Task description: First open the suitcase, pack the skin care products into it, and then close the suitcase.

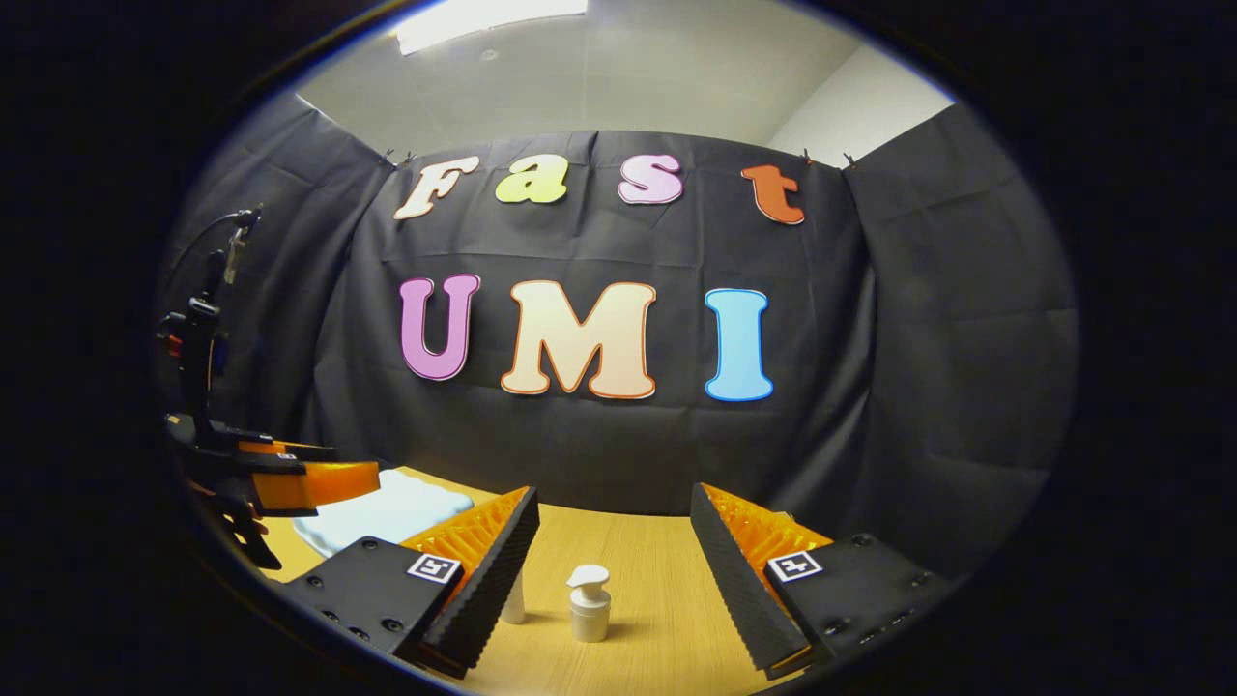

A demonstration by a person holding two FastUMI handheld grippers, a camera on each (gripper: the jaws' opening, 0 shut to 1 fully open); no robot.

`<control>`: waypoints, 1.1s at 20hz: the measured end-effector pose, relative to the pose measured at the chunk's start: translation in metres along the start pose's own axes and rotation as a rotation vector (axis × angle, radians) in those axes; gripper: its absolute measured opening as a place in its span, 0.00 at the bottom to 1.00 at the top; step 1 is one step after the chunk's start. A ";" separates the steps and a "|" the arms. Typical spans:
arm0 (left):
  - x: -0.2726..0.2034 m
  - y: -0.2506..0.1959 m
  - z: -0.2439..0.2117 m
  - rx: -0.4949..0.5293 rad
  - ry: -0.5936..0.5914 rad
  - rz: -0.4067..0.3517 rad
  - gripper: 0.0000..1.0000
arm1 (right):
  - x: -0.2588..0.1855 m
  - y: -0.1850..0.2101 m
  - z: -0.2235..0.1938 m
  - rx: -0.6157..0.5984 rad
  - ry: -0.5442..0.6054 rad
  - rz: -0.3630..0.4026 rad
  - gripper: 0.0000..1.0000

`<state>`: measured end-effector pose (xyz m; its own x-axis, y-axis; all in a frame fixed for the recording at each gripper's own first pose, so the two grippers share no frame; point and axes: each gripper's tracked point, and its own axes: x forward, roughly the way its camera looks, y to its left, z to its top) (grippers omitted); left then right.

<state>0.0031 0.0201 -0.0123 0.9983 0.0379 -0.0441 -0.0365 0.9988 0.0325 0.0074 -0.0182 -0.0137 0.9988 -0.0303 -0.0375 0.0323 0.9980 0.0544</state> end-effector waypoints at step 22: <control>0.083 0.001 -0.115 0.498 0.536 -0.340 0.95 | -0.011 -0.016 -0.038 0.029 0.104 -0.011 0.99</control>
<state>0.0804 0.0280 -0.1309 0.7894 -0.1295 -0.6001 0.4155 0.8322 0.3671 -0.0054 -0.0322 -0.0521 0.9894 -0.0333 -0.1415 0.0453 0.9956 0.0821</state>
